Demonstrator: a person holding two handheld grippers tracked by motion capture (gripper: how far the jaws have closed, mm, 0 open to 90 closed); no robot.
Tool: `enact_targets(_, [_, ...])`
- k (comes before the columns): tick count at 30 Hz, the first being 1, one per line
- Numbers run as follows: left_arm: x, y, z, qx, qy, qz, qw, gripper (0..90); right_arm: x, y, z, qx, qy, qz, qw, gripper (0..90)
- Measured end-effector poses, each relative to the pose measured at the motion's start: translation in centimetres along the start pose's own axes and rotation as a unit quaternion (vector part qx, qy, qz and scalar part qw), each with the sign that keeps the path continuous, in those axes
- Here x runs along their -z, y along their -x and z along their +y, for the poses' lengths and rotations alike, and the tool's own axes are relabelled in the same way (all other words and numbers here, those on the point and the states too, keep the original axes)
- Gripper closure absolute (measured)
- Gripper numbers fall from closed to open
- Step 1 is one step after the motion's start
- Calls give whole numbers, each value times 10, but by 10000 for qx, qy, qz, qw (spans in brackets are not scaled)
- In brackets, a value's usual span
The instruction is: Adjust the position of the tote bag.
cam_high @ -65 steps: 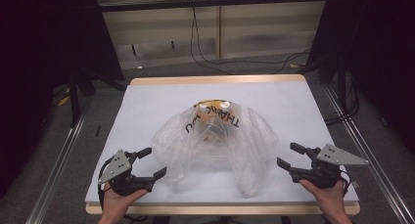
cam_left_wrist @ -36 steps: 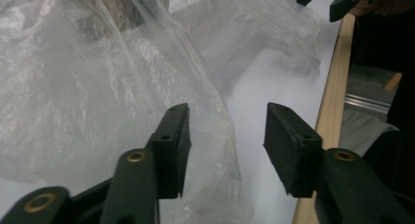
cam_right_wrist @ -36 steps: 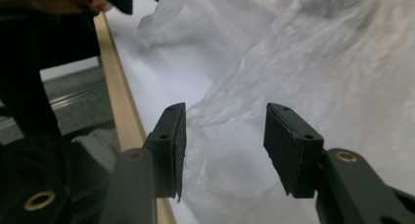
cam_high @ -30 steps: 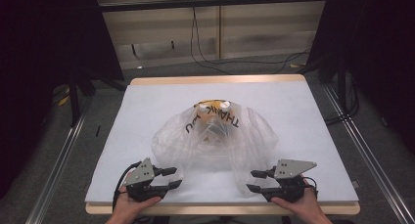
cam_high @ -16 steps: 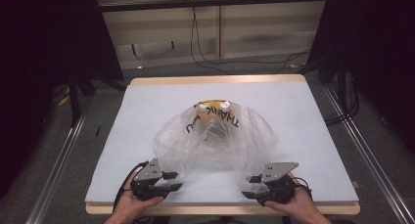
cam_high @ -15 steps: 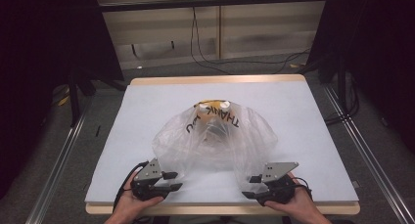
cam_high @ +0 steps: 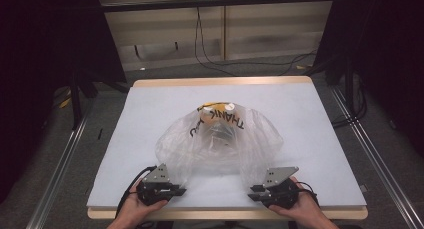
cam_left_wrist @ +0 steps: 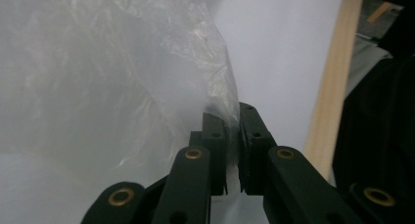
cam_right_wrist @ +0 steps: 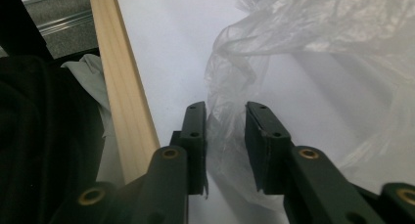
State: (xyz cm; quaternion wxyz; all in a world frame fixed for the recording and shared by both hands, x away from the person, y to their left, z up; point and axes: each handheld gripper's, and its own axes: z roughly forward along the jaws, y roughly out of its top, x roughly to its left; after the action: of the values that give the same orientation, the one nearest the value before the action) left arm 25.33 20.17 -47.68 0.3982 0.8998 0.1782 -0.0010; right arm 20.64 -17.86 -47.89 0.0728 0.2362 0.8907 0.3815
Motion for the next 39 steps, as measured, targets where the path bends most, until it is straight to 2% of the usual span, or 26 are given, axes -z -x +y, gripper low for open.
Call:
enact_targets(1, [0,0,0,0,0,0,10000,846,0,1,0,-17,4,7,10000,786])
enact_targets(2, [0,1,1,-25,50,-140,9999,851,1,2,0,-15,-18,15,10000,827])
enact_targets(3, [0,1,1,-25,50,-140,9999,855,1,3,-1,-53,-12,55,10000,858])
enact_targets(4, [0,3,3,-53,-11,-153,9999,860,1,3,-1,-60,-6,74,10000,876])
enact_targets(5, [-1,4,2,-30,94,-173,9998,862,2,3,-1,-56,-2,81,10000,881])
enact_targets(6, [-1,4,2,-30,94,-173,9998,864,2,3,-1,-56,-2,81,10000,881])
enact_targets(7, [1,3,4,-76,-10,-104,9999,865,3,3,0,-68,64,130,9999,888])
enact_targets(8, [1,3,3,-36,115,-164,9998,865,3,3,0,-68,64,130,9999,888])
enact_targets(9, [4,3,4,-28,151,-78,9999,867,6,3,1,-95,139,167,9997,894])
enact_targets(13, [8,2,4,-55,254,-49,9997,867,11,4,1,-116,311,120,9994,897])
enact_targets(14, [12,2,5,-37,396,-56,9992,866,15,6,2,-135,434,-41,9990,899])
enact_targets(17, [15,1,4,-14,543,-66,9985,865,20,9,2,-175,555,-124,9982,900])
enact_targets(21, [21,0,4,-49,663,26,9978,859,31,13,1,-266,819,-181,9961,900])
enact_targets(24, [23,1,4,-3,798,-4,9968,860,34,12,2,-232,933,-167,9952,900])
enact_targets(26, [24,1,4,-14,806,-6,9967,862,36,11,3,-246,979,-160,9948,900])
enact_targets(28, [28,0,6,-2,938,-87,9956,866,42,10,4,-227,1168,-247,9926,900])
enact_targets(30, [29,0,6,61,1015,-141,9947,866,45,10,4,-234,1203,-294,9920,900])
enact_targets(31, [31,-1,7,39,1040,-93,9945,867,50,13,4,-276,1321,-325,9903,900])
enact_targets(37, [36,0,11,93,1240,-39,9922,874,54,17,4,-361,1425,-369,9885,900])
enact_targets(38, [37,0,11,17,1201,-28,9928,874,56,18,5,-367,1477,-336,9878,900])
enact_targets(39, [37,1,12,68,1289,-32,9916,874,57,19,6,-362,1511,-300,9874,900])
